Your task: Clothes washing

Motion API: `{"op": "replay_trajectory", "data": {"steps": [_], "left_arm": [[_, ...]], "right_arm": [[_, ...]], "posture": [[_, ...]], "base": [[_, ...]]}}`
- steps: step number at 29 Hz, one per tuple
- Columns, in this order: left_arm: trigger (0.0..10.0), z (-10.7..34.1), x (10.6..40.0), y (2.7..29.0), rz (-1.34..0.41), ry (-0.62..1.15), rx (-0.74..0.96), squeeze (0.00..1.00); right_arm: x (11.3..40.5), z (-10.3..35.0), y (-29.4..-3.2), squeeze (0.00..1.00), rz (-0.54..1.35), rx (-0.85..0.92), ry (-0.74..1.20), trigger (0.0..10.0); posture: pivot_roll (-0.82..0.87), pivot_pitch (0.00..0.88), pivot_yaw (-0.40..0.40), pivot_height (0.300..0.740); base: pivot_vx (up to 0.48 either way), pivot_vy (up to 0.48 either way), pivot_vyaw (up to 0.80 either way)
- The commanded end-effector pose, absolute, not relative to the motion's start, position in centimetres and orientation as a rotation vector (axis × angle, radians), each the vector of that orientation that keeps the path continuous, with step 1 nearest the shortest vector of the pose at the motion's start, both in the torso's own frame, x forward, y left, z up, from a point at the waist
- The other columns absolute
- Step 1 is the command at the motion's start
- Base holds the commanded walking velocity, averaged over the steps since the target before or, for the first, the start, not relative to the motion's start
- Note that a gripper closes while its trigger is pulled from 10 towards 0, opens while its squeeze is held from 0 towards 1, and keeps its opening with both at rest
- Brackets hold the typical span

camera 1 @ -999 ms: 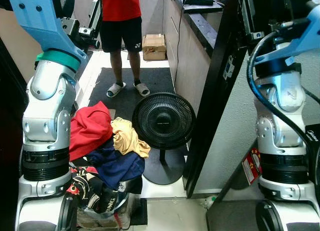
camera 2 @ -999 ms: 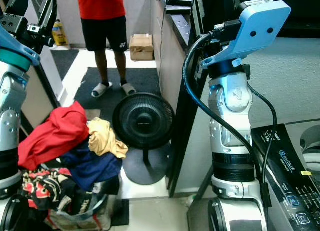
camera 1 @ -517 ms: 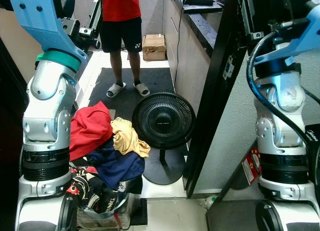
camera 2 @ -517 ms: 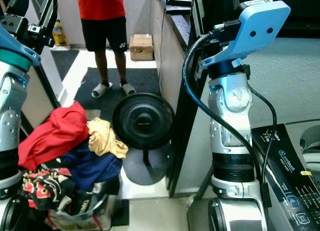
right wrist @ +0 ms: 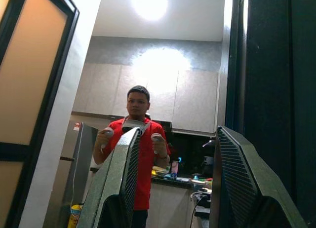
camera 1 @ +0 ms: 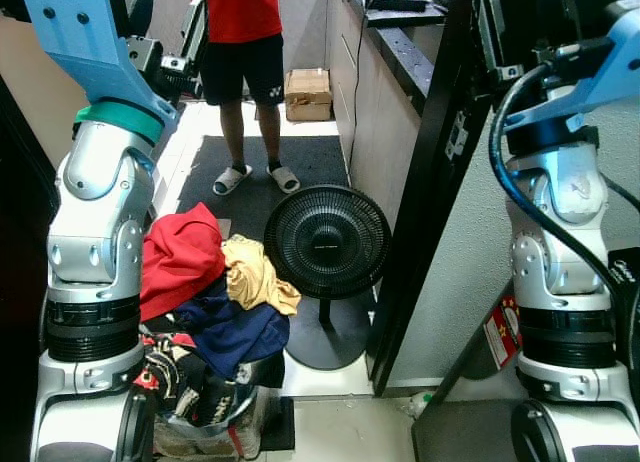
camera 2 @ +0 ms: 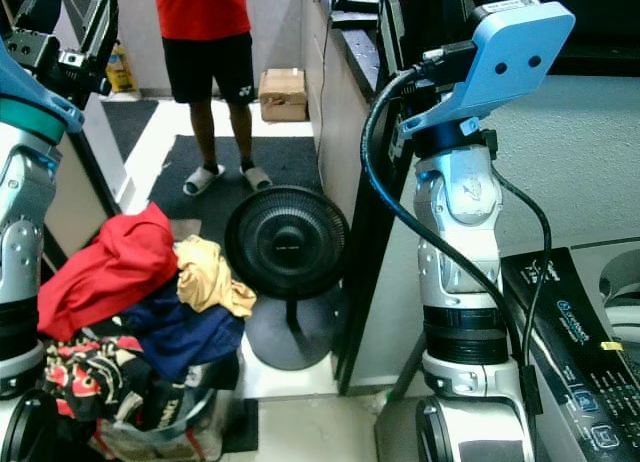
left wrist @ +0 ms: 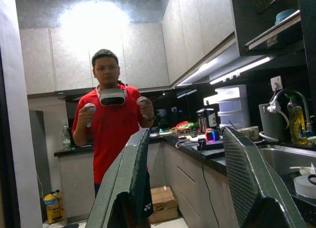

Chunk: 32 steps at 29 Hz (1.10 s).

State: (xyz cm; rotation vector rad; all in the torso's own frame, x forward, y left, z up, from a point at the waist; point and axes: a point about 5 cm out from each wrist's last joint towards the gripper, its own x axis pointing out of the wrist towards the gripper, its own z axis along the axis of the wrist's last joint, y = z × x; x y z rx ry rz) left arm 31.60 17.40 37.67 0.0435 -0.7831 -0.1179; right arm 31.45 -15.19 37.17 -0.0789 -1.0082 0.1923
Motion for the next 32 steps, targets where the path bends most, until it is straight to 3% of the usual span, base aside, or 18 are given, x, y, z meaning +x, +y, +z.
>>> {"op": "replay_trajectory", "data": {"steps": [1, 32], "left_arm": [[10.0, 37.36, 31.76, 17.43, -0.116, -0.765, 0.049, 0.00], [10.0, 37.42, 31.81, 17.47, -0.112, -0.764, 0.051, 0.00]], "right_arm": [[31.17, 37.21, -15.17, 0.00, 0.192, -0.092, -1.016, 10.0], [31.22, 37.21, -15.13, 0.00, 0.195, -0.089, -1.013, 10.0]], "posture": [[0.02, 0.000, 0.041, 0.740], [0.02, 0.000, 0.042, 0.740]], "base": [[0.000, 0.000, 0.00], [0.000, 0.000, 0.00]]}}
